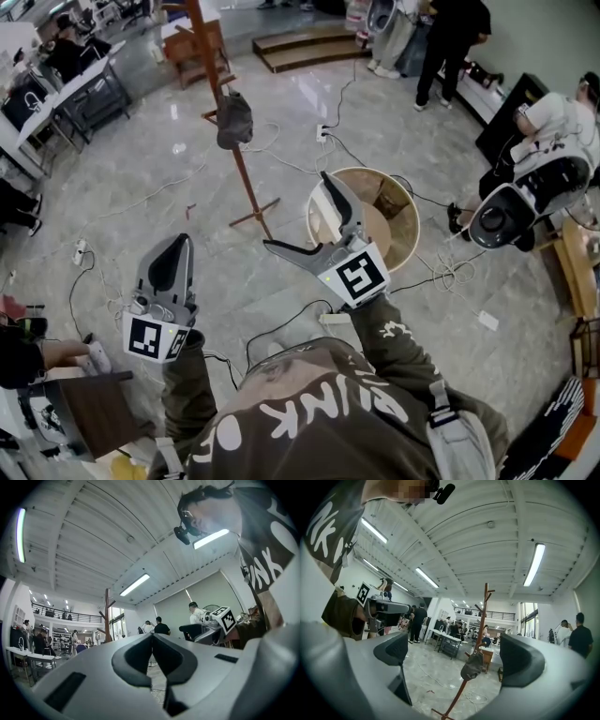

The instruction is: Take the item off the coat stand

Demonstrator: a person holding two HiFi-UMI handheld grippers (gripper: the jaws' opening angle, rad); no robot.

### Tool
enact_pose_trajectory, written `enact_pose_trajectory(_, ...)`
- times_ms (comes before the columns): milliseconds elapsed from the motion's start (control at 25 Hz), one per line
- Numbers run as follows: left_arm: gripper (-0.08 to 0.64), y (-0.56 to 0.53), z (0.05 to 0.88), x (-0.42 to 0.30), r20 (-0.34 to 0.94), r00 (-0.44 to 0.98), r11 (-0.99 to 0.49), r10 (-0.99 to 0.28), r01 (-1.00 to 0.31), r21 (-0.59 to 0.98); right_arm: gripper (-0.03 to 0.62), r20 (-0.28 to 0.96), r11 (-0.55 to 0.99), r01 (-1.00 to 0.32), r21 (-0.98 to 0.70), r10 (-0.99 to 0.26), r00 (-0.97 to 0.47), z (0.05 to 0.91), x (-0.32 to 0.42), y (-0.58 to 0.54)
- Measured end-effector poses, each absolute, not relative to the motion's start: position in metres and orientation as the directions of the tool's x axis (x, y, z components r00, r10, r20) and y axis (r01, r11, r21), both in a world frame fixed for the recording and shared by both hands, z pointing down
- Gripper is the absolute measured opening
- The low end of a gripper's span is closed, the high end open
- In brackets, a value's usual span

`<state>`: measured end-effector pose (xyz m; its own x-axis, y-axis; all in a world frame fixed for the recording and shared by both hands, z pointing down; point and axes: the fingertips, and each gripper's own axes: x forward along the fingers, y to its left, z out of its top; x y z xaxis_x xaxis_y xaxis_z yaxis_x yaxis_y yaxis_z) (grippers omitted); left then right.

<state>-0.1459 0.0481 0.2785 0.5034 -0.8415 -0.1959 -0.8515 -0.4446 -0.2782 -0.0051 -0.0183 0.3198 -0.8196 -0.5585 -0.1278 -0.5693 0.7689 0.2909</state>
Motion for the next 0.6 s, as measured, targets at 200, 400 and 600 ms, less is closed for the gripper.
enact_pose_trajectory(200,0.005,0.046,0.277,-0.13,-0.193,0.492,-0.432,-0.849,-0.857,-0.283,0.595,-0.129,0.775,-0.559,0.294,-0.548,-0.827,0.319,0.009,-0.022)
enact_pose_trajectory(400,0.005,0.049,0.277,-0.103,-0.182,0.479,-0.418,-0.859,-0.861,-0.291,0.595,-0.132,0.792,-0.537,0.291,-0.523,-0.842,0.319,0.03,-0.024)
enact_pose_trajectory(600,0.005,0.045,0.28,-0.088,-0.159,0.472,-0.415,-0.867,-0.861,-0.295,0.595,-0.128,0.798,-0.529,0.289,-0.515,-0.848,0.323,0.044,-0.033)
